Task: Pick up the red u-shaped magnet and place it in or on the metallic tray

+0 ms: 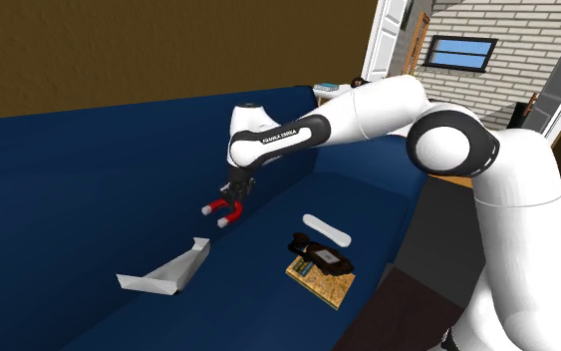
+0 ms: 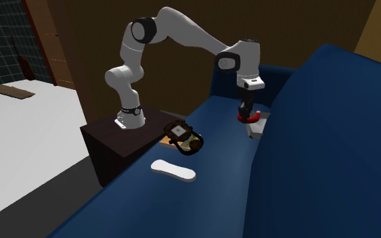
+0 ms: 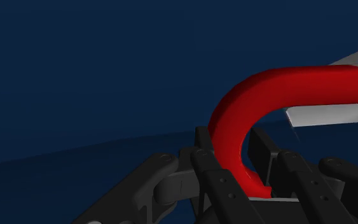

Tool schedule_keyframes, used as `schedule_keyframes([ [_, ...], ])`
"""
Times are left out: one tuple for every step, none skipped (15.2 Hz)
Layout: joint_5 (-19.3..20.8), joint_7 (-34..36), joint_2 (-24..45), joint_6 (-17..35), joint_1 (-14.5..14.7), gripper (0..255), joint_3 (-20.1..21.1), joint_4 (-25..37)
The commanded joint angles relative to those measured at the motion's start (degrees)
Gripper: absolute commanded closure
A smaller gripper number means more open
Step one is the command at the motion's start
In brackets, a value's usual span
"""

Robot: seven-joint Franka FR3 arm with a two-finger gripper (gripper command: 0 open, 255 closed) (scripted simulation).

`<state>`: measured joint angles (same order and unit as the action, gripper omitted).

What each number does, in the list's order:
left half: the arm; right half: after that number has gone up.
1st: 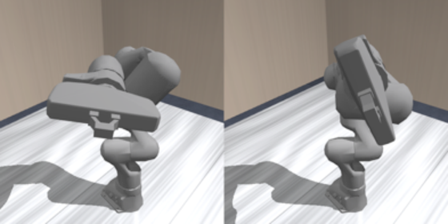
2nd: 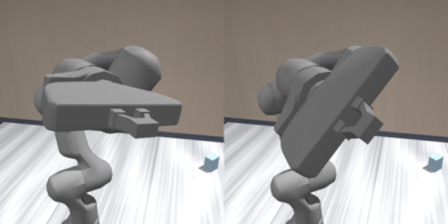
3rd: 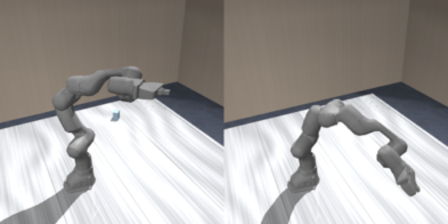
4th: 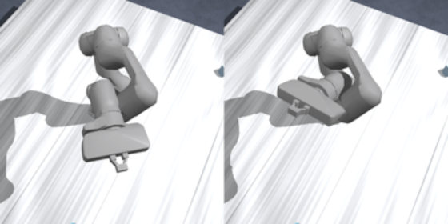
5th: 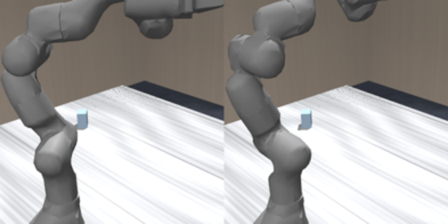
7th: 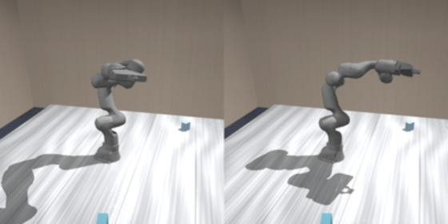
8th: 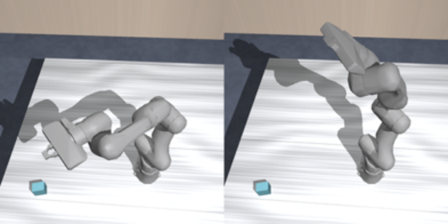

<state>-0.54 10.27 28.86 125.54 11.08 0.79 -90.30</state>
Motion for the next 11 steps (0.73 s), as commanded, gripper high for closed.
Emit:
schedule_keyframes([
  [0.6, 2.6, 1.6, -1.0, 1.9, 255, 0.4, 2.6],
  [0.8, 3.7, 2.6, -1.7, 2.8, 255, 0.5, 4.3],
  [1.0, 4.8, 3.7, -2.4, 3.7, 255, 0.7, 6.2],
  [1.3, 5.9, 4.9, -3.2, 4.6, 255, 0.8, 8.1],
  [1.5, 6.9, 6.1, -4.0, 5.4, 255, 0.9, 10.2],
  [1.7, 7.9, 7.4, -4.9, 6.3, 255, 1.0, 12.4],
  [1.9, 8.9, 8.8, -5.9, 7.2, 255, 1.1, 14.7],
  [2.2, 9.9, 10.3, -7.0, 8.0, 255, 1.2, 17.3],
  [2.4, 10.8, 11.9, -8.2, 8.9, 255, 1.3, 20.1],
  [2.5, 11.8, 13.7, -9.5, 9.8, 255, 1.3, 23.2],
  [2.7, 12.6, 15.6, -10.9, 10.6, 255, 1.4, 26.5],
])
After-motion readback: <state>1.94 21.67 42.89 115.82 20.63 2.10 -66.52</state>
